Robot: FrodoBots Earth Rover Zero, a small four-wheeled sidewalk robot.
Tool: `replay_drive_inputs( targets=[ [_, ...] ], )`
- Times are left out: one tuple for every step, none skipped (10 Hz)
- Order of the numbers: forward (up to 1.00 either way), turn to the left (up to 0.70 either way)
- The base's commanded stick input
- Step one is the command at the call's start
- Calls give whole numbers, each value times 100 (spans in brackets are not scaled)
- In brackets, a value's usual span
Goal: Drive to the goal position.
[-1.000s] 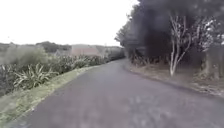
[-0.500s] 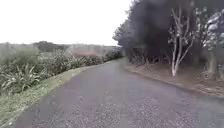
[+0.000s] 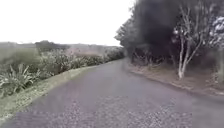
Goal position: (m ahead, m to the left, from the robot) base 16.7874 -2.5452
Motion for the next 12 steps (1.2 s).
replay_drive_inputs(
  targets=[
    [70,0],
    [70,0],
    [70,0],
    [70,0],
    [70,0],
    [70,0],
    [70,0],
    [70,0],
    [70,0],
    [70,0],
    [70,0],
    [70,0]
  ],
)
